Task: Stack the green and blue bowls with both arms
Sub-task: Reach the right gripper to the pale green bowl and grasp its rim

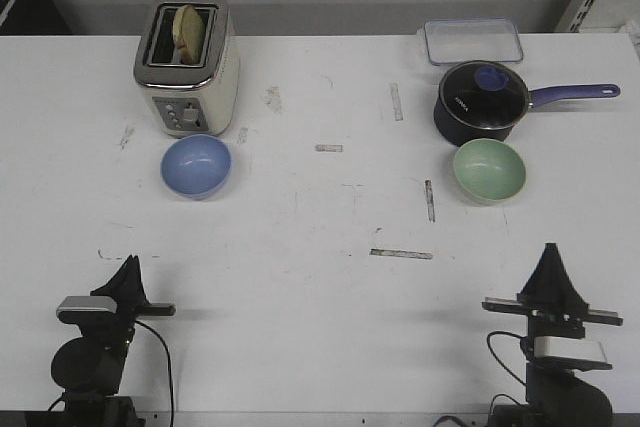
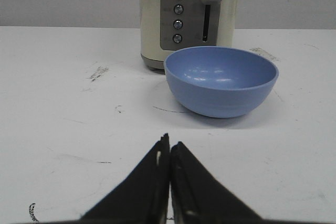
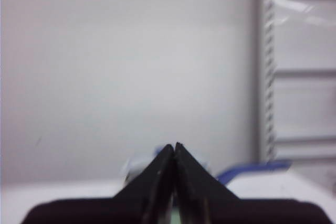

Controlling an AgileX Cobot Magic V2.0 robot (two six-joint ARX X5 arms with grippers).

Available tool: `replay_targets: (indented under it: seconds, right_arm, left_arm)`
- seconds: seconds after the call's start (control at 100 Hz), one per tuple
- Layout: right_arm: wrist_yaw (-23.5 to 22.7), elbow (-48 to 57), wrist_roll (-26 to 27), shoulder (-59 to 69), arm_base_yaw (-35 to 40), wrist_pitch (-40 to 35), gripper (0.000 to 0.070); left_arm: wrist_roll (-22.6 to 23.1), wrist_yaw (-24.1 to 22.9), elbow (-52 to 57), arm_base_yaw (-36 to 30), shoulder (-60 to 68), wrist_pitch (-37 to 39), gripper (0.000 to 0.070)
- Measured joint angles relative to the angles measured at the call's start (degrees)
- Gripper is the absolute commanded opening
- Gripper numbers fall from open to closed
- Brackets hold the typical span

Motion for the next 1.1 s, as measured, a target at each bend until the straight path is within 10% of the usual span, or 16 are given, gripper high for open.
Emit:
replay_targets:
  seconds: [0.32, 0.7, 1.1]
  right_arm:
    - [0.42, 34.67, -3.06, 25.81, 0.00, -17.62, 0.0036]
    - [-8.59, 64.54, -3.65, 60.78, -9.07, -48.61, 0.0577]
    - [-20.41, 64.74, -7.69, 85.40, -18.71, -50.66, 0.0581]
  left_arm:
    - [0.00, 0.00, 0.00, 0.00, 0.00, -0.02, 0.0003]
    - [0.00, 0.00, 0.00, 0.00, 0.00, -0.02, 0.0003]
    - [0.00, 0.00, 0.00, 0.00, 0.00, -0.02, 0.0003]
